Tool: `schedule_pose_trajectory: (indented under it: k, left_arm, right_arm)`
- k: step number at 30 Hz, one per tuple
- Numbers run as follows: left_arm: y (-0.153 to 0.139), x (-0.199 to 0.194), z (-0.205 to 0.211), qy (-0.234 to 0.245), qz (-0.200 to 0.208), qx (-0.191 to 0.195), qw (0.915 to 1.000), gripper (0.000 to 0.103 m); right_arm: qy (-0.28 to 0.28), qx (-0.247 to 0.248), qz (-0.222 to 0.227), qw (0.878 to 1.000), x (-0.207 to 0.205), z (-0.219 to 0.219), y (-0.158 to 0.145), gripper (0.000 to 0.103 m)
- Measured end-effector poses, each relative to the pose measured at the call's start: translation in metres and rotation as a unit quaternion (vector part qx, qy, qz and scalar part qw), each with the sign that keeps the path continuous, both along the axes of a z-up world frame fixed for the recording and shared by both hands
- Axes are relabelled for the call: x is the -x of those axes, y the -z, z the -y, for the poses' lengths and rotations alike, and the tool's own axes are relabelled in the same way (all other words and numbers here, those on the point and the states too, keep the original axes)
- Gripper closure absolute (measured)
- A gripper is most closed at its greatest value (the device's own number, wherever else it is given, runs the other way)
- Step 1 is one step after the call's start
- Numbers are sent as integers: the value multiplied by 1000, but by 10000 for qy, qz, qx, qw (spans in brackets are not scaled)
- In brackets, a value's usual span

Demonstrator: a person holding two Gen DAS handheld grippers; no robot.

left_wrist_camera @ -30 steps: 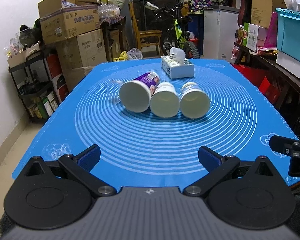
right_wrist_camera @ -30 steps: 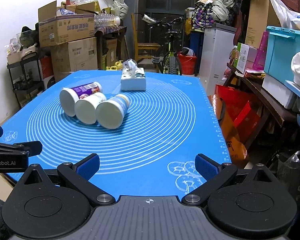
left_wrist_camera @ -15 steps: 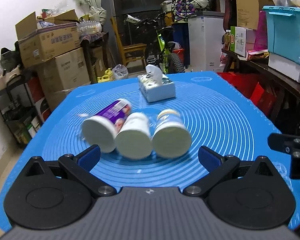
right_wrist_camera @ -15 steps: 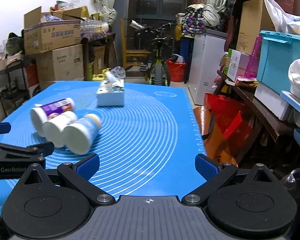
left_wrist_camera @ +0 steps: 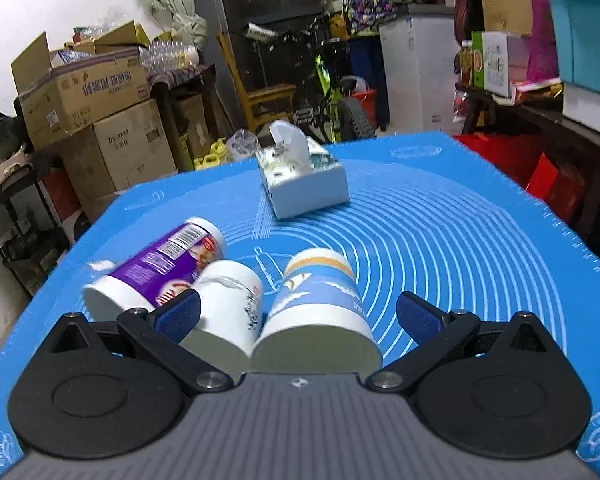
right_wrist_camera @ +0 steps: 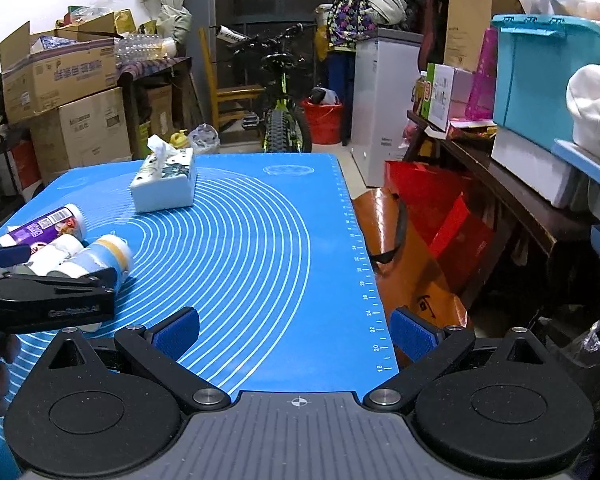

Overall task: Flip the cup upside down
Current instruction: 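Move the left tool to the sailboat-print cup and close on it, then lift the sailboat-print cup off the mat with the left tool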

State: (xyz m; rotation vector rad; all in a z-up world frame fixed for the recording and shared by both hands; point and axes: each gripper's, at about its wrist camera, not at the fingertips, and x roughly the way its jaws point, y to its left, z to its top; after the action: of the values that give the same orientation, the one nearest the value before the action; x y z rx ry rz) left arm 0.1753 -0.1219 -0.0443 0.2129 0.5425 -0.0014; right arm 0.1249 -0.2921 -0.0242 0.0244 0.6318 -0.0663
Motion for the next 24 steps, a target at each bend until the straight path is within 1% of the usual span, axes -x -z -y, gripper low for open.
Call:
schedule_pose_trajectory:
  k: [3,5,9,12,13,14,15,18,19,24]
  left_arm:
    - [5,-4,5,-45,12,-211,9998,0]
    - [6,-8,9,-16,-80,-283,9996,0]
    - [8,-12,14,78,-266,-253,9993,1]
    - [13,-18,13,36,-447,-183,9988,3]
    - [14,-19,12,37,-489,-160,9987,14]
    - [15,-20,13,37,-528,-183,9984,19]
    - [15,-21,14,37,-537,-224,9983,20]
    - [13,-20,13,96,-546,-169,9983,36]
    - [13,-20,12,102,-561,-139,9983,38]
    - [7,-13,7,10,-590,-21,9983,40]
  right_arm:
    - [-28,-19,-30,10000,-3,-2,4,2]
    - [-49,-1,-44,10000,-4,-4,5,2]
    - [-64,-6,-55,10000,-5,-4,6,2]
    - [-43,-1,-50,10000,-5,-3,6,2]
    - [-34,-3,-51,10000,-4,-3,6,2]
    - [-25,-9,-54,10000,-5,-2,6,2]
    - [-12,-15,-56,10000,-5,-2,6,2]
    - [12,-28,-50,10000,-5,0,6,2]
    - [22,-29,-46,10000,-5,0,5,2]
    - [57,-32,-9,10000,-1,-2,2,2]
